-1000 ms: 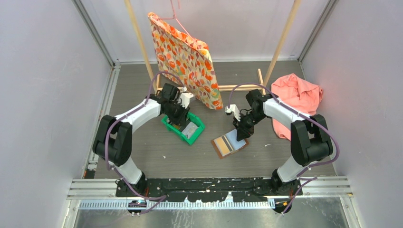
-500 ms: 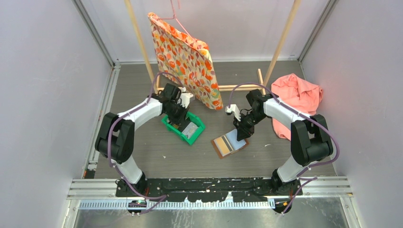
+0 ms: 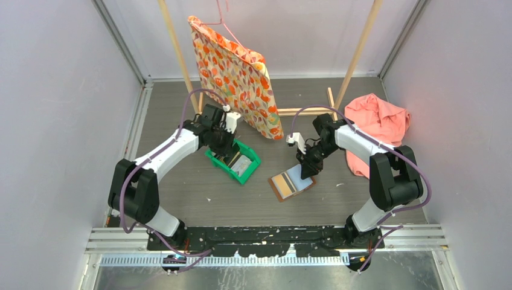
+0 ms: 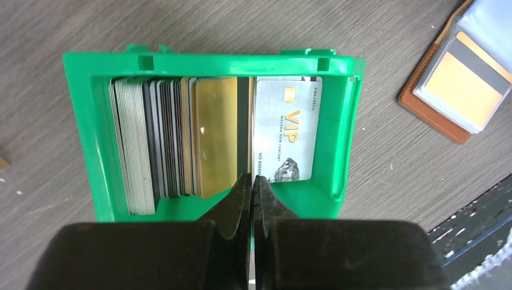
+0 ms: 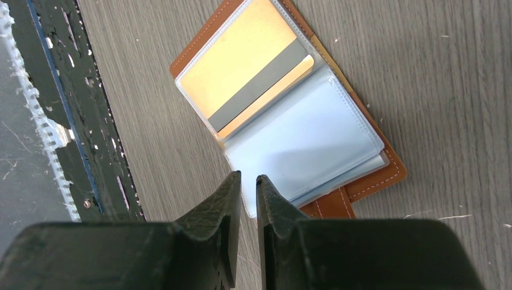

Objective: Put the credit cards into the card holder
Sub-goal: Pick up the credit card from the storage box.

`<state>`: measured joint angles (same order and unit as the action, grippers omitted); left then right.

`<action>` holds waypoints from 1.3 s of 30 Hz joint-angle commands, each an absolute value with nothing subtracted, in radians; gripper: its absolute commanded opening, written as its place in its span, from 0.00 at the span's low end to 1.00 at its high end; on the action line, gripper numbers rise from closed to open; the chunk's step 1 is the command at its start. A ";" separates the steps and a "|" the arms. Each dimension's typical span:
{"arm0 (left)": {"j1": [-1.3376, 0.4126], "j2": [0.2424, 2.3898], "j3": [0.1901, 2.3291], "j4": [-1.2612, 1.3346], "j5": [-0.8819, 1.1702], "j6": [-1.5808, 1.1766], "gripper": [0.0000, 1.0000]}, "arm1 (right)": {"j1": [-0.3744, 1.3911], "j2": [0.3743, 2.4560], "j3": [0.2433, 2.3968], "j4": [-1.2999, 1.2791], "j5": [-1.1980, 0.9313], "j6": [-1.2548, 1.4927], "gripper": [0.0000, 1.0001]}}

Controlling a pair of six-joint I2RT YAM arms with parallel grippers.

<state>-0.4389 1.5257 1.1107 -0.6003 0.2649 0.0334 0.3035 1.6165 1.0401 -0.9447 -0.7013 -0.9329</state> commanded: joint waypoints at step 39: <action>-0.898 1.240 0.610 0.401 0.181 -0.969 0.01 | 0.265 1.618 1.083 -0.979 -0.743 -0.885 0.21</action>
<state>-0.8249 1.1603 0.5842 0.2333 0.2817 -0.9405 0.2794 1.6169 1.0569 -0.9703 -0.7410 -0.8890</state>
